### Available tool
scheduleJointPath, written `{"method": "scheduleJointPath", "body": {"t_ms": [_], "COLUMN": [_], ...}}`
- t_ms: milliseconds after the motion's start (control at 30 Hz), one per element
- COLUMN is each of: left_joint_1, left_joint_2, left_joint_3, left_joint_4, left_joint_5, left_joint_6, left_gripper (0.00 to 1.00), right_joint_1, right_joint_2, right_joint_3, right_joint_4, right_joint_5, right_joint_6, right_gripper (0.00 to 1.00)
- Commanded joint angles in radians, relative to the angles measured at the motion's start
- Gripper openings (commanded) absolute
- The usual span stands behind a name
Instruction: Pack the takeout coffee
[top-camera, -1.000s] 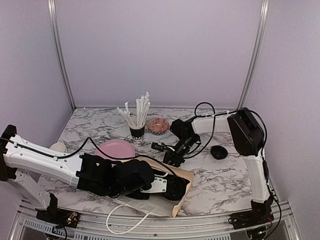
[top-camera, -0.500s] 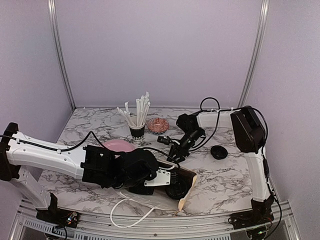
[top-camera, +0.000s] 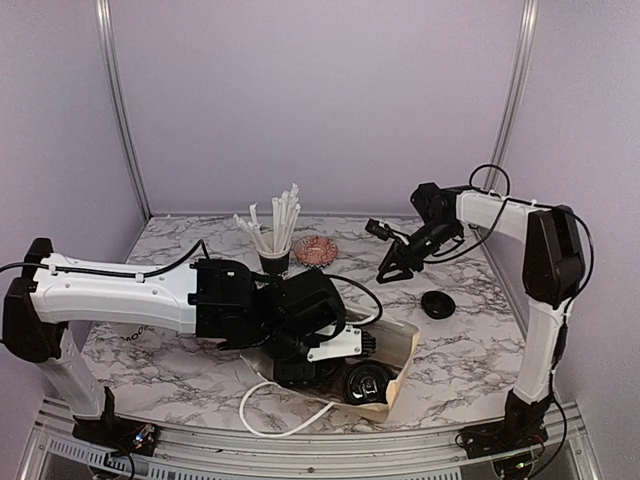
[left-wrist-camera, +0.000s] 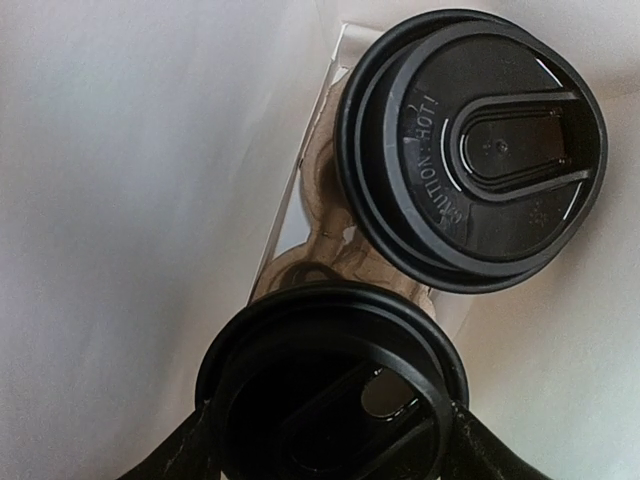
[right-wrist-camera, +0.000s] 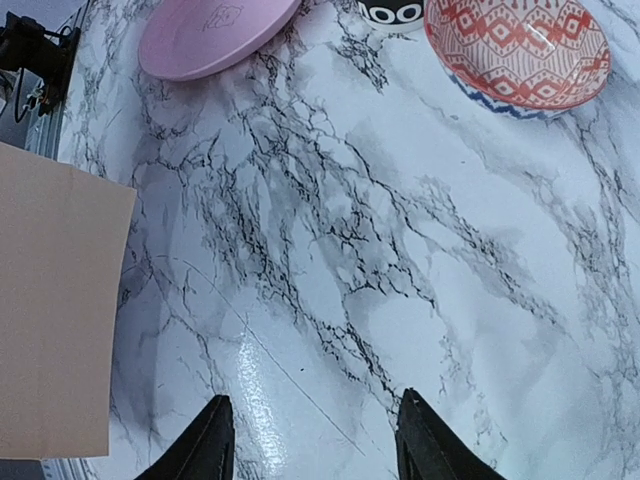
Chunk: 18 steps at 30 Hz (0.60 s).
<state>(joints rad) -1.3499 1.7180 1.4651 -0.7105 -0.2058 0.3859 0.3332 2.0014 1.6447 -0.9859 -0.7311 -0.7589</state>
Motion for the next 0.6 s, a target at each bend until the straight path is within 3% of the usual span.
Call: {"method": "scheduleJointPath", "body": {"t_ms": [0, 333, 567], "left_joint_1": [0.025, 0.097, 0.126], "left_joint_2": [0.050, 0.172, 0.193], "left_joint_3": [0.067, 0.214, 0.167], "left_joint_4": [-0.117, -0.154, -0.096], "left_joint_5": [0.085, 0.153, 0.158], "left_joint_6": [-0.096, -0.169, -0.180], "left_gripper": [0.50, 0.49, 0.45], "right_joint_1": [-0.014, -0.025, -0.033], "right_joint_2": [-0.051, -0.110, -0.141], "right_joint_3": [-0.044, -0.082, -0.113], "right_joint_4": [0.007, 0.012, 0.013], "right_joint_5": [0.010, 0.014, 0.010], "right_joint_6": [0.009, 0.002, -0.007], "right_gripper": [0.53, 0.53, 0.53]}}
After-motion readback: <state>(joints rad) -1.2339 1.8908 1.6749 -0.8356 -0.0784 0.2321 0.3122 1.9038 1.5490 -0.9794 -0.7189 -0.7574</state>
